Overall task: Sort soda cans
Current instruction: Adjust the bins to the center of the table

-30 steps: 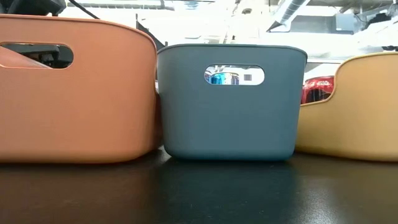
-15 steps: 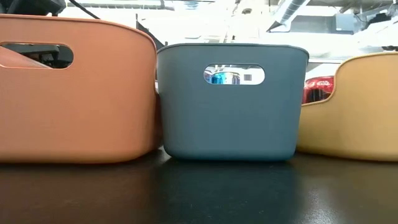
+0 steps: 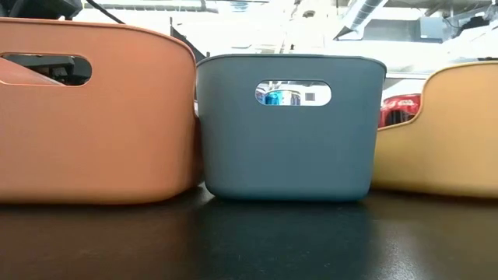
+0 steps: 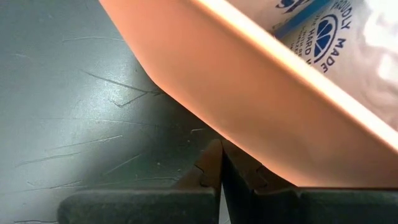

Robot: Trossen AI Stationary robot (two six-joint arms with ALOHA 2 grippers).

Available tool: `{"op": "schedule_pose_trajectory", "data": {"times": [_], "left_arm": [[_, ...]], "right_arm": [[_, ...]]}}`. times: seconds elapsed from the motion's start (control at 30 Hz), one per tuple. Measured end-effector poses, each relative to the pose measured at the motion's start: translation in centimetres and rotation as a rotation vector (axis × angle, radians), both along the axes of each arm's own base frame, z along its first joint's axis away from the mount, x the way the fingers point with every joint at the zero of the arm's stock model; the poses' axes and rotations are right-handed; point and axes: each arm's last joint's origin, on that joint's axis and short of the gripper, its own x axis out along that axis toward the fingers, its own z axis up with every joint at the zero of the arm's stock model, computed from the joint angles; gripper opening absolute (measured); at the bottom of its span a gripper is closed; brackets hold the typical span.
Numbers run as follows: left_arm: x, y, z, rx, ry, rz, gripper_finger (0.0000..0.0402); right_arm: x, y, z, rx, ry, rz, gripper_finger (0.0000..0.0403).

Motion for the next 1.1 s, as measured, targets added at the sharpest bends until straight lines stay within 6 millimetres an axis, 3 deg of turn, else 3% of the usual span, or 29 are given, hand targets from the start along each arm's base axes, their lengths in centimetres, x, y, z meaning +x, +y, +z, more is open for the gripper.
{"op": "schedule_pose_trajectory", "data": {"times": [0.47,0.77,1.1], "left_arm": [[0.0,0.0,0.0,-0.006,-0.001,0.011,0.0],[0.0,0.0,0.0,-0.001,-0.003,0.013,0.0],[0.0,0.0,0.0,0.002,-0.004,0.013,0.0]], "right_arm": [[-1.5,1.8,1.5,0.075,0.035,0.131,0.0],[-1.7,0.0,-2.1,-0.024,0.129,-0.045,0.0],[-1.6,-0.9,-5.7,-0.149,0.158,-0.063,0.0]]}}
